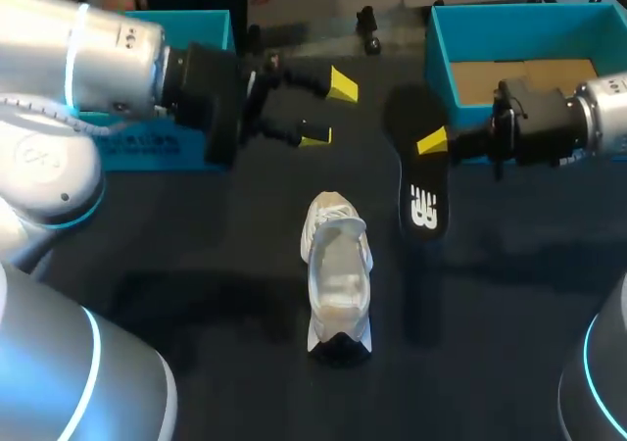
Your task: Take the shoe out of the shoebox, open the shoe tongue, remove and reinsert the insole, then place the shoe into the shoebox
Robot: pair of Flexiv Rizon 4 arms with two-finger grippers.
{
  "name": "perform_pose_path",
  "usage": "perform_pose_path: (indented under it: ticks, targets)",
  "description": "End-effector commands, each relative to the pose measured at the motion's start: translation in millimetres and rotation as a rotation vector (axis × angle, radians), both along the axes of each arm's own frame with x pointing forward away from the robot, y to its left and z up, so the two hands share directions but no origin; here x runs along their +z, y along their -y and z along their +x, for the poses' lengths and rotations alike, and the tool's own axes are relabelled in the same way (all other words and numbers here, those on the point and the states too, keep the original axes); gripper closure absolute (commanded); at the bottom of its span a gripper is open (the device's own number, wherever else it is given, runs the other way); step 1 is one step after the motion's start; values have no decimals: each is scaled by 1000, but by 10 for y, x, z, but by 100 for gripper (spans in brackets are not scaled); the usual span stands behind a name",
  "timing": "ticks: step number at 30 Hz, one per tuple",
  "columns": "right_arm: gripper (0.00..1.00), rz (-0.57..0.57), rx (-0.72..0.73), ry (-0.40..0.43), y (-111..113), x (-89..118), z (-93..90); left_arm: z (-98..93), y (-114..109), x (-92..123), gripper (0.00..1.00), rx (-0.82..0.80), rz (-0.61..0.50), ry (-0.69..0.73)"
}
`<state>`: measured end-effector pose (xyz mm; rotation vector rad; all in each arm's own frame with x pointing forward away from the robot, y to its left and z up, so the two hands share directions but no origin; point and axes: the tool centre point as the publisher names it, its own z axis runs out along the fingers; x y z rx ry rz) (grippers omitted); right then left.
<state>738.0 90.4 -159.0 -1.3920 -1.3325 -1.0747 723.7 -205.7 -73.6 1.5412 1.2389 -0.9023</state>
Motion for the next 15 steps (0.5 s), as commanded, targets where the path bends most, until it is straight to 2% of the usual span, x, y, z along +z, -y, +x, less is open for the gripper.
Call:
perform_pose_path:
  ticks: [1, 5, 15]
  targets:
    - [100, -17, -40, 12, 117, 127, -130, -45, -2, -179, 0, 10, -123, -77]
    - [100, -19, -48, 17, 126, 182, -136, -14, 2, -275, 0, 11, -155, -112]
    - [100, 8, -59, 25, -14, 254, -167, 92, 65, -452, 0, 45, -211, -154]
